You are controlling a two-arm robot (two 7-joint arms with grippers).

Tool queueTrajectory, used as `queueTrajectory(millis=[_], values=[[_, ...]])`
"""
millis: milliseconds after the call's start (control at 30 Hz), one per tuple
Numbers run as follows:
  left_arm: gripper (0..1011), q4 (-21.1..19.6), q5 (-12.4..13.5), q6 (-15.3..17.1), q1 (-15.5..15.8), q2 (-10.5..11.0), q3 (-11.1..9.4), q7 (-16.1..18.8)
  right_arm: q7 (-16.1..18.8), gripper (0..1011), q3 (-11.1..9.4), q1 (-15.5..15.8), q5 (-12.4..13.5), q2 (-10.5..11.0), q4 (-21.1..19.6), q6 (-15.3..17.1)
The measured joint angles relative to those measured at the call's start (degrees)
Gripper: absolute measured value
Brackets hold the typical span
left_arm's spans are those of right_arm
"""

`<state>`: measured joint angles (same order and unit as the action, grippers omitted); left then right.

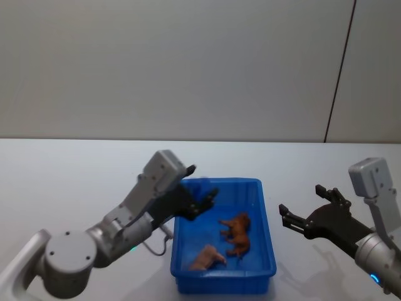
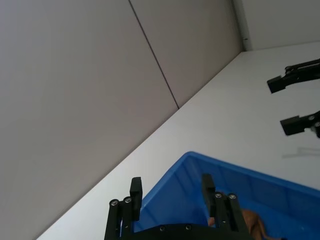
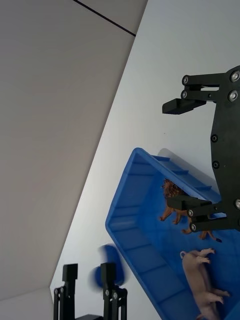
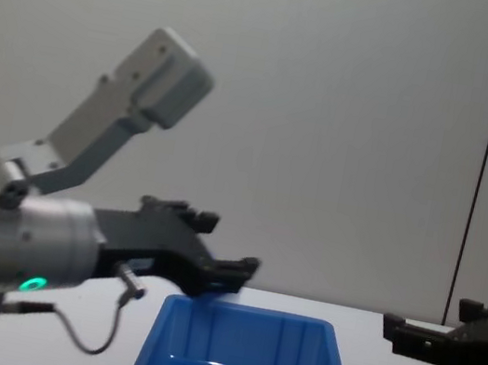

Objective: Pick up the two dolls from the table and place them into the box.

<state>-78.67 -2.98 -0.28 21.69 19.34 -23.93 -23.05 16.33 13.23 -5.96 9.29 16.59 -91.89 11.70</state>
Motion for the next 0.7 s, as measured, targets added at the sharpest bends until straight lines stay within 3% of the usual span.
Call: queueTrajectory(millis=[200,367,700], values=[[877,1.0,1.78,-1.36,2.12,-2.01,-0.95,-1.26,0.0,1001,0.0,0.0,0.0,0.0,0.0,0.0],[999,0.06,2.57,-2.12,2.29,-2.35,-1.3,-0.89,0.0,1001,0.0,0.0,0.0,0.0,0.0,0.0],[1001,-3.81,3.21,-2.68,0.74,-1.38,-1.39,1.66,0.0,1001,0.0,0.0,0.0,0.0,0.0,0.0]])
